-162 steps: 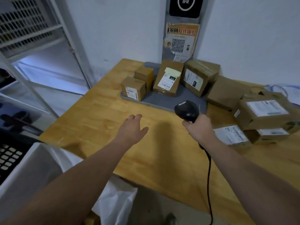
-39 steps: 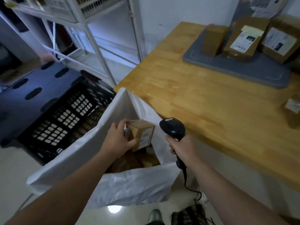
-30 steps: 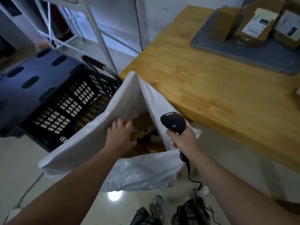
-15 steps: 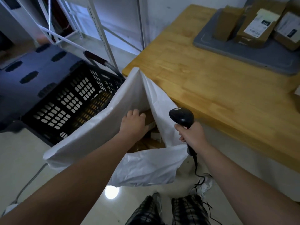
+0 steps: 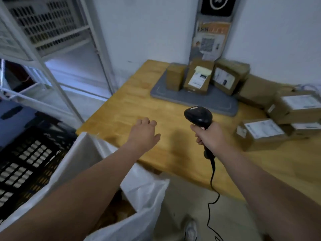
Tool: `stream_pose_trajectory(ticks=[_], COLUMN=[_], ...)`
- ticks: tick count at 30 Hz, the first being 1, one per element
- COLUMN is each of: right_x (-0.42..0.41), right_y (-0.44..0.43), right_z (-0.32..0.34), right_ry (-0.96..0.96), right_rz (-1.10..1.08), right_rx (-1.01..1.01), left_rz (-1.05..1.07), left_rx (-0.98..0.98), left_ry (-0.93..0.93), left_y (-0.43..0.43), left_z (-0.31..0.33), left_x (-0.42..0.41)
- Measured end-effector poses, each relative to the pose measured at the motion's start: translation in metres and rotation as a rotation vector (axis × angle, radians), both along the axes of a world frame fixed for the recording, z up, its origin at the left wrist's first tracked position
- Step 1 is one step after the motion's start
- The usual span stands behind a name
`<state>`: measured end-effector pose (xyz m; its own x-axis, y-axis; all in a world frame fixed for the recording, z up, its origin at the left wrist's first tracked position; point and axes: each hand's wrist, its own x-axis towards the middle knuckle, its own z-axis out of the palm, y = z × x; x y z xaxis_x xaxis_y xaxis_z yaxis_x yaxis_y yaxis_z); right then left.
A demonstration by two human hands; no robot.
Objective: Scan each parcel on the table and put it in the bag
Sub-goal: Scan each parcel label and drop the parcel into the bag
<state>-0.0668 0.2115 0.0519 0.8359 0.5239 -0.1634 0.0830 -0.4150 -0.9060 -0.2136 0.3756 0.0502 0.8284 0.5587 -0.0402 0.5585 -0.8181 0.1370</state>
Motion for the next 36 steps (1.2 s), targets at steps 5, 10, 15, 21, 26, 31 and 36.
stream_pose_trajectory(ticks=[5,10,15,21,26,31,36], right_x=[0.077,0.136,0.175,0.219,0.245,0.268,0.285], right_y=[-0.018,-0.021,-0.003,0.061,0.127,0.158,0.173], right_z=[0.017,0.021,0.011,0.013,0.018,0.000,-0.010], right_ry=[0.025,0.033,0.006,-0.029,-0.002,0.058,0.080], right_rz=[-0.083,-0.122,-0.115,-0.118,-0.105,-0.123,-0.182], right_rx=[0.047,0.045,-0.003,0.009,0.036,0.008,-0.027], left_rz=[-0.036,-0.018,-0.039,-0.019,0.027,0.070,0.117], left_rx=[-0.042,-0.099,-0.100,-0.097,-0.098,-0.032,-0.068], left_ry=[-0.066,-0.109,-0.064,-0.065,-0.119,-0.126,0.025], left_y=[-0.010,-0.010,0.004,0.066,0.127,0.175,0.212], left_z=[0.012,0.006,-0.007,-0.003,-0.003,-0.008,-0.013], left_x=[0.083,0.142,0.182,0.235,0.276,0.325,0.374])
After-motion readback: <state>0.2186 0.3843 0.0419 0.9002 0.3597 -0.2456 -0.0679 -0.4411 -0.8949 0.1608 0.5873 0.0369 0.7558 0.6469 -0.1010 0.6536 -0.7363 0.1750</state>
